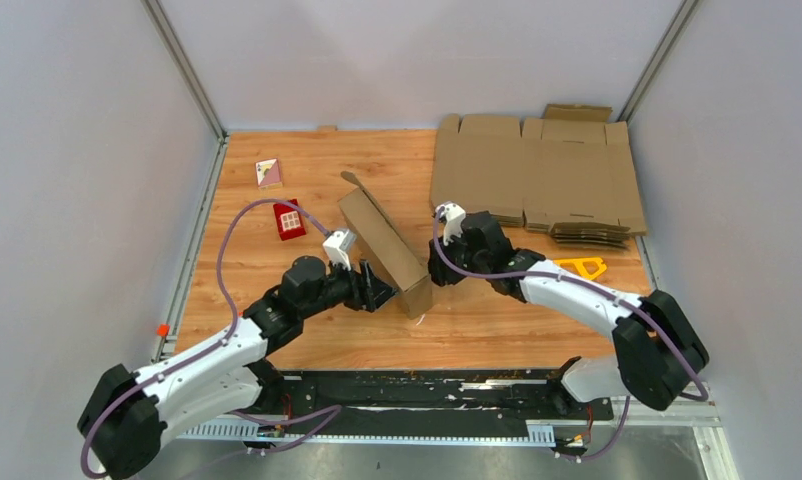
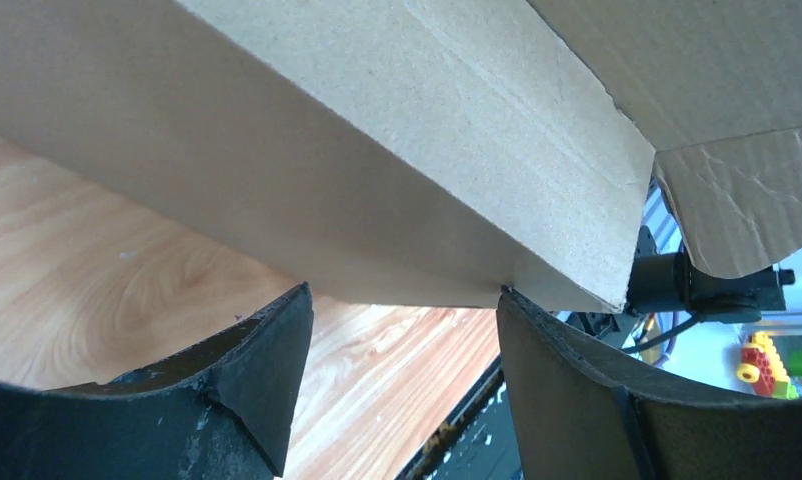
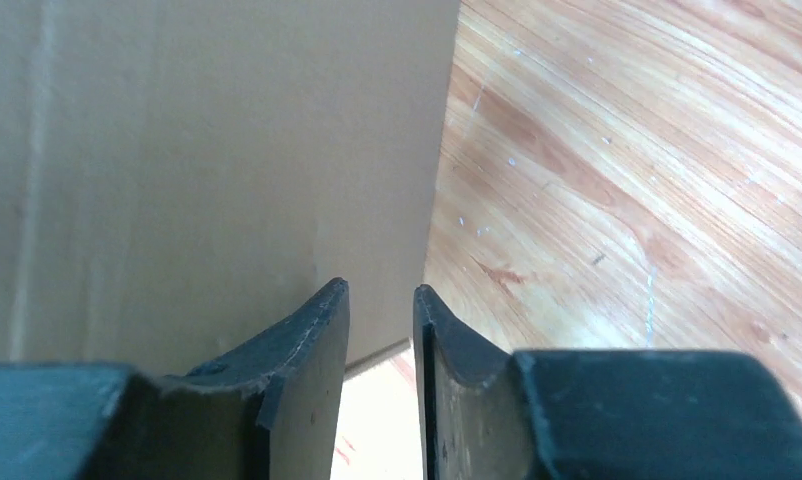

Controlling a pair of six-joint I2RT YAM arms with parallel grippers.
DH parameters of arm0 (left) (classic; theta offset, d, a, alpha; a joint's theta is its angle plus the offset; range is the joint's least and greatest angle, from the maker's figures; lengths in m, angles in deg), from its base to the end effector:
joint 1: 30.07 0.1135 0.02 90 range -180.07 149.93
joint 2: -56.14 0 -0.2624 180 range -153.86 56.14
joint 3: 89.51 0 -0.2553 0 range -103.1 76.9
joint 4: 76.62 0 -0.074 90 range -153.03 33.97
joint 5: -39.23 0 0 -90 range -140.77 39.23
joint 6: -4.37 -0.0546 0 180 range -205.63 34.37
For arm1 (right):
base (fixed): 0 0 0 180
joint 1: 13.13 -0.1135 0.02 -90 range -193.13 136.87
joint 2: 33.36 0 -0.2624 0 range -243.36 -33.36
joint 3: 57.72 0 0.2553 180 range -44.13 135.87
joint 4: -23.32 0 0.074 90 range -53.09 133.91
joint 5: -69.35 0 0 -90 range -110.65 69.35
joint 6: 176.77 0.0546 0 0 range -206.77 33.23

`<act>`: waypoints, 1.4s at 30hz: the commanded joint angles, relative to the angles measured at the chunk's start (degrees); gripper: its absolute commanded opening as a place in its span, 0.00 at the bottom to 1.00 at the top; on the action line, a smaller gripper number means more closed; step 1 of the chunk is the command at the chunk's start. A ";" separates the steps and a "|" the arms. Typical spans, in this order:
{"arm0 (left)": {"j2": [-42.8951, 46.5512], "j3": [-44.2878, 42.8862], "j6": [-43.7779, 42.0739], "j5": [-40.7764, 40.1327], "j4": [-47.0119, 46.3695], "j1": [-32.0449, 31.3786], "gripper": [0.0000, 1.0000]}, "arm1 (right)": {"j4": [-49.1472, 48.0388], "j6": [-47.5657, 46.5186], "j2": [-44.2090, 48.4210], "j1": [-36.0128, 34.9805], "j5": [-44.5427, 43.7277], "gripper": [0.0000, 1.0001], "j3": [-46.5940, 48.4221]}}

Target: Fold the paper box

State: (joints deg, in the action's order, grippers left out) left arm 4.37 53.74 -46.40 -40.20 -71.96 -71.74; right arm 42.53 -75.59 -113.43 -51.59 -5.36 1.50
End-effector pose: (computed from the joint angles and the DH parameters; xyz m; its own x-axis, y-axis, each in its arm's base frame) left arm 0.1610 -0.1567 0.2105 -0.6898 -0.2183 -0.6903 0.4471 0.6215 -0.6433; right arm 0.2340 0.2043 0.1996 -0.6414 -0.2706 -0.7179 -0.6459 0.6955 0.3149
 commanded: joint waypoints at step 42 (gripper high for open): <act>11.02 -5.41 -3.97 2.44 17.01 21.37 0.84 | 38.76 0.45 -5.28 -12.43 -17.63 1.00 40.24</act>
State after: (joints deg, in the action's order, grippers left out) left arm 14.57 48.84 -50.16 -37.75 -54.97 -50.91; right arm 76.13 -76.66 -115.20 -61.71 -16.42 36.56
